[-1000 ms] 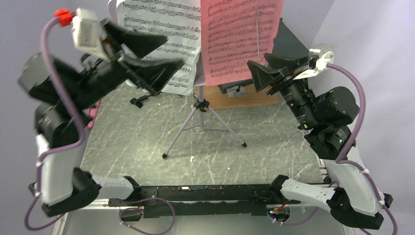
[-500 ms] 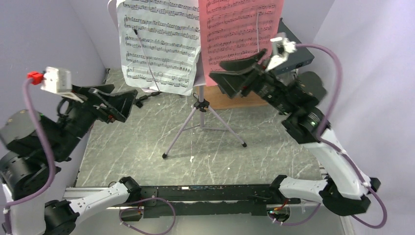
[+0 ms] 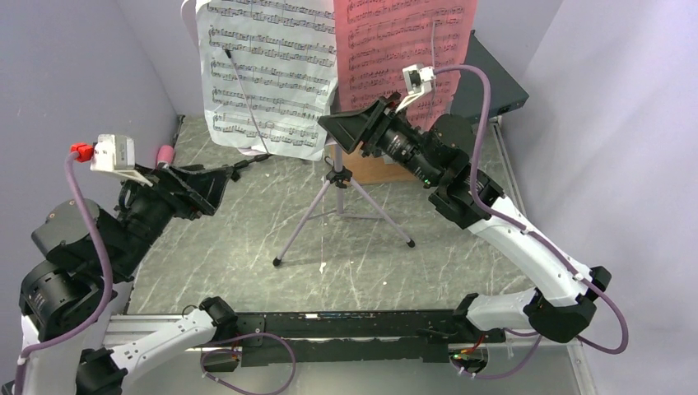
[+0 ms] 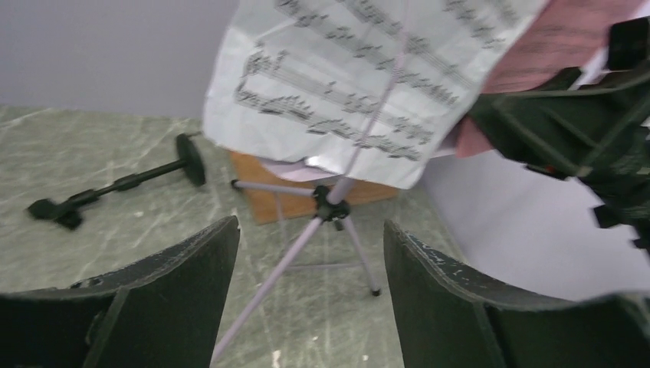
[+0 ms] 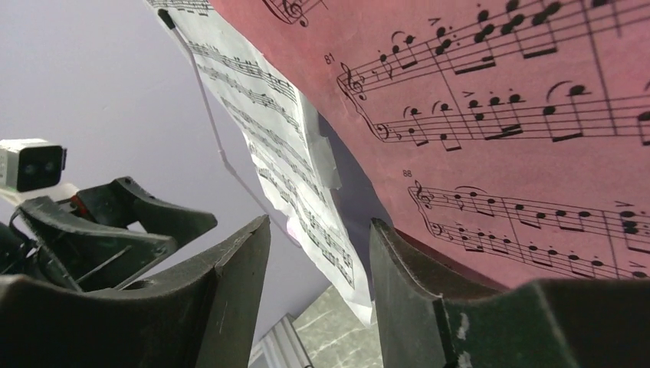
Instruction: Set up the instrument practice props
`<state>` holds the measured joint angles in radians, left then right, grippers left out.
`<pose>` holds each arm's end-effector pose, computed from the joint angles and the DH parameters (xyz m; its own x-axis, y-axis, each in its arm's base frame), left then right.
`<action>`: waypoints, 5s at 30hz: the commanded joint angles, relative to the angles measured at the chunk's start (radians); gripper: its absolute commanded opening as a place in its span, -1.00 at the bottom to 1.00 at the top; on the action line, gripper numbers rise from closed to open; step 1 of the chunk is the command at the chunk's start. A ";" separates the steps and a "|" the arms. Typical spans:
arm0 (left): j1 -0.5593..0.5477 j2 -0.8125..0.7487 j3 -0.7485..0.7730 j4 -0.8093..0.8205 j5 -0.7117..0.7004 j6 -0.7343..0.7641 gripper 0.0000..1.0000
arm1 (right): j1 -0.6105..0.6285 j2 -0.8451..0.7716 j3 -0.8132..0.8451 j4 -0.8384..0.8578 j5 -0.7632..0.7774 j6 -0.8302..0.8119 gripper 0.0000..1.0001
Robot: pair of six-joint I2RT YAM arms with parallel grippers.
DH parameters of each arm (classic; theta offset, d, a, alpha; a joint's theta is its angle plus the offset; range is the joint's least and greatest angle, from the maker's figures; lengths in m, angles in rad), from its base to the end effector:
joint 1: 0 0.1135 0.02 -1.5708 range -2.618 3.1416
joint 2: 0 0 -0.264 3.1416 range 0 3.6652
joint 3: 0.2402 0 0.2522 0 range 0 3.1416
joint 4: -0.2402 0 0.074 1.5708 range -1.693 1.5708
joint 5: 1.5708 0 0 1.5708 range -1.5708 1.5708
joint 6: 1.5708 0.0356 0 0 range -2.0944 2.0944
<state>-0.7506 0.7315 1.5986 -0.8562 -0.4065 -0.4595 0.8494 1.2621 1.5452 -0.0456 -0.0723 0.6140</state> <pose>0.0410 -0.0190 0.5166 -0.1425 -0.4242 -0.8943 0.3059 0.8404 -0.4473 0.1729 0.2004 0.5168 -0.3312 0.4935 -0.8042 -0.7395 0.3935 0.5461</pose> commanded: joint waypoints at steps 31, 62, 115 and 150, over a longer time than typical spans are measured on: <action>0.000 0.256 0.057 0.461 0.026 -0.016 -0.46 | 0.043 0.079 0.084 0.132 0.045 -0.263 -0.92; 0.001 0.288 0.044 0.488 0.144 0.067 -1.00 | 0.040 0.179 0.387 -0.213 0.048 -0.536 -1.00; 0.225 0.152 -0.866 0.215 0.188 -0.450 0.99 | 0.042 -0.488 -0.812 -0.184 -0.355 -0.316 0.92; 0.708 1.404 -0.490 1.357 0.069 -1.423 0.33 | 0.042 -0.667 -0.888 -0.279 -0.208 -0.360 0.94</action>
<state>-0.0391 2.0636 1.1496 0.3225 -0.1726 -1.8488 0.8917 0.6235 0.6300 -0.3073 -0.3309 0.2405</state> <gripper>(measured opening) 0.809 0.968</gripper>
